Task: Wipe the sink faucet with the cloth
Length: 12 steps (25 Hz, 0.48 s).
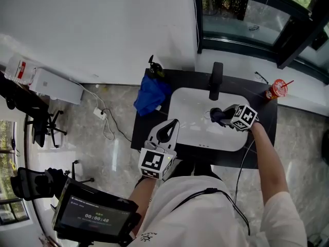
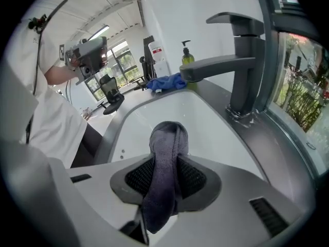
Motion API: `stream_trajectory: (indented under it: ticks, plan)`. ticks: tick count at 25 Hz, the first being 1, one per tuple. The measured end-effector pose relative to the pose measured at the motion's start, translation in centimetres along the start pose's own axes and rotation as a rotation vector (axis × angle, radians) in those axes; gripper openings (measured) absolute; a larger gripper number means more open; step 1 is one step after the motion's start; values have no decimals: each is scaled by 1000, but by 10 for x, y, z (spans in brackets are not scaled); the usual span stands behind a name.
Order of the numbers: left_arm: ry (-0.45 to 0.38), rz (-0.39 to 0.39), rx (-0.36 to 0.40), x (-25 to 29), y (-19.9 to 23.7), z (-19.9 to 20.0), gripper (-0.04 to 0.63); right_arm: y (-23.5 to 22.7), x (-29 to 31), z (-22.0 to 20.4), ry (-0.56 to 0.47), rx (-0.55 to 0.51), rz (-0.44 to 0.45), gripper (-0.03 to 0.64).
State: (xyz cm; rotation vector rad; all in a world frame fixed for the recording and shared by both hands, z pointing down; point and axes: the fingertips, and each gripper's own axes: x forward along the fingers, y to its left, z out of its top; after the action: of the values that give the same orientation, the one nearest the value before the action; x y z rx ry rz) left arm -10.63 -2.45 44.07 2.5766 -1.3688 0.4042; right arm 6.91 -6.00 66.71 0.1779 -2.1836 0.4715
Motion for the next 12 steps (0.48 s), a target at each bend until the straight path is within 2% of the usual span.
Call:
stream_trajectory:
  ticks: [4, 12]
  plan:
    - [-2, 6, 2, -2, 2, 1, -6, -27, -16, 8, -22, 1, -88, 120]
    - [9, 12, -1, 0, 6, -1, -6, -88, -40, 55, -78, -26, -285, 121]
